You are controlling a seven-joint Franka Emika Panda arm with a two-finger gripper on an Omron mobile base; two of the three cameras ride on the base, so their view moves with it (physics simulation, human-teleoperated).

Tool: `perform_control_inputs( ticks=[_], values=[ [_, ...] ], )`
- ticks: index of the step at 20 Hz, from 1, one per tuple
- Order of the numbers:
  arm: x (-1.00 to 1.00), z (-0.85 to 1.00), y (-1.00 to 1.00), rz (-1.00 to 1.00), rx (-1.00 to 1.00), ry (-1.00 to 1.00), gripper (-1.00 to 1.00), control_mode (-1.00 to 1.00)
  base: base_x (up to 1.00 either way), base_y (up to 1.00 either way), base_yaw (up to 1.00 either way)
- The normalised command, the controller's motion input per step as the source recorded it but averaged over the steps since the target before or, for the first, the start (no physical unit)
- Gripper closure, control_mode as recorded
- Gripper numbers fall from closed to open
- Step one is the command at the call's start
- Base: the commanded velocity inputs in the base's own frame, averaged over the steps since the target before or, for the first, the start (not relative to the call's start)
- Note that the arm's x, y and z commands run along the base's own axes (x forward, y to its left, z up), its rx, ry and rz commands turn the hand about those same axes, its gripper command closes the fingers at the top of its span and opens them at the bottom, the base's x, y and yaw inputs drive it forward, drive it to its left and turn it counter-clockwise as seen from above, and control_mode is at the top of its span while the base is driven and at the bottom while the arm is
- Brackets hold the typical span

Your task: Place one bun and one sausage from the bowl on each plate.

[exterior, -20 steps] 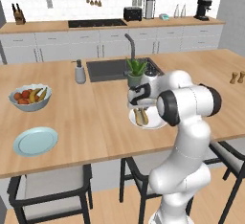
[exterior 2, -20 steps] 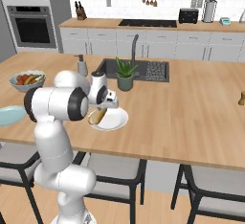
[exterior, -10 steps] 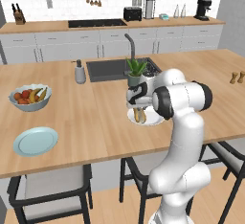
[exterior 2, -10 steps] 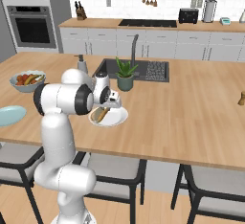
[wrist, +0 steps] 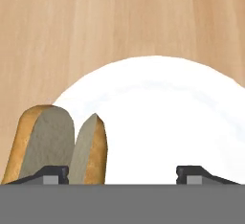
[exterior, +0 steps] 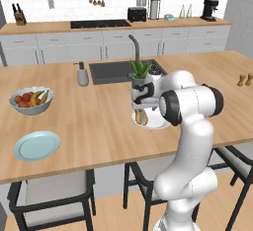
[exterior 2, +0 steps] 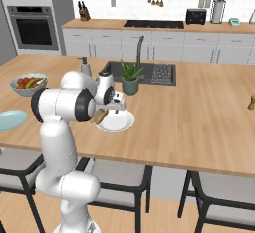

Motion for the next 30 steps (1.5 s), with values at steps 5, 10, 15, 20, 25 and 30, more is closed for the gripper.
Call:
perform_control_inputs(
  ticks=[5, 10, 15, 20, 25, 30],
  values=[
    [-0.19, 0.56, -0.22, -0.03, 0.0, 0.0, -1.0, -1.0, 0.0, 0.0, 0.0],
    [0.27, 0.02, -0.23, -0.02, -0.05, -0.08, -1.0, -1.0, 0.0, 0.0, 0.0],
    [-0.22, -0.09, 0.0, 0.0, -0.11, -0.56, -1.0, -1.0, 0.0, 0.0, 0.0],
    [-0.28, -0.29, -0.03, 0.0, -0.03, -0.65, -1.0, -1.0, 0.0, 0.0, 0.0],
    [-0.06, 0.0, -0.08, -0.03, 0.0, -0.41, -1.0, -1.0, 0.0, 0.0, 0.0],
    [0.02, 0.01, 0.0, -0.06, 0.0, -0.14, -1.0, -1.0, 0.0, 0.0, 0.0]
  ],
)
